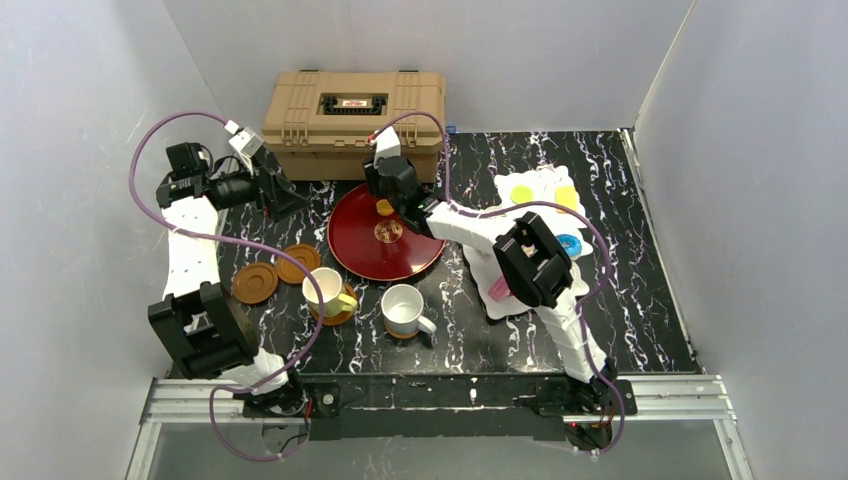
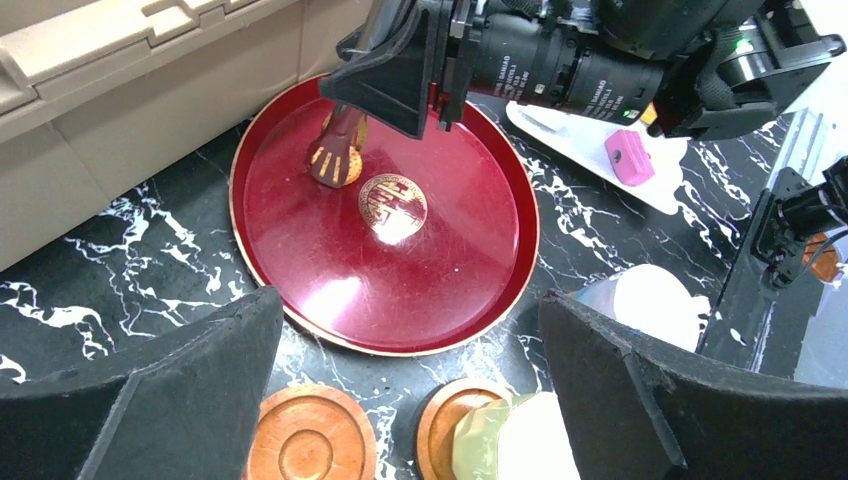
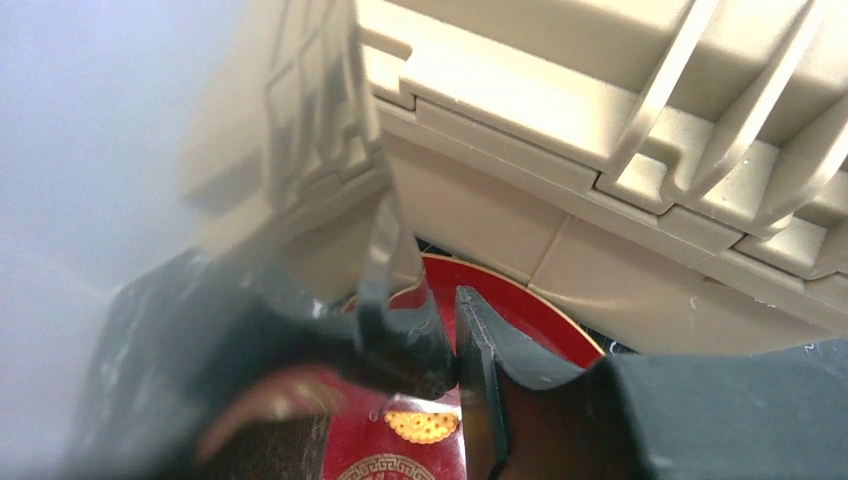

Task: Serve the afternoon tea
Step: Pick up the desert from the tray, then place the desert on the desert table.

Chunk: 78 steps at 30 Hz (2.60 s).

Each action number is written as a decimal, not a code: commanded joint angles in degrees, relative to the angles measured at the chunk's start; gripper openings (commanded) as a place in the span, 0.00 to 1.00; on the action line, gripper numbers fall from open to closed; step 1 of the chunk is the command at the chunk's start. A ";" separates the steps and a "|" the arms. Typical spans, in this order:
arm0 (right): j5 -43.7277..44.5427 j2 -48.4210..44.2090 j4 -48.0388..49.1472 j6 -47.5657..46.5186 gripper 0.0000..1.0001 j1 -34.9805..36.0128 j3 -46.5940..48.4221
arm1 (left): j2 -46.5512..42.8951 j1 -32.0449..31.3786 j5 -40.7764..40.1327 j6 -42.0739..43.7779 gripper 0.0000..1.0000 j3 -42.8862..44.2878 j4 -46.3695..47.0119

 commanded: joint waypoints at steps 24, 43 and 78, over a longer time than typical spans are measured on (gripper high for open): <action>-3.93 -39.41 -24.35 -4.50 0.39 2.87 -3.19 | -1.31 0.63 0.53 -0.54 0.98 1.01 -1.87; 6.79 -62.38 -51.87 -2.30 0.43 2.87 -5.51 | -1.56 0.65 0.72 -0.44 0.98 0.91 -1.88; 19.45 -67.41 -48.58 -8.22 0.51 2.78 -14.76 | -1.94 0.61 0.66 -0.83 0.98 0.82 -1.87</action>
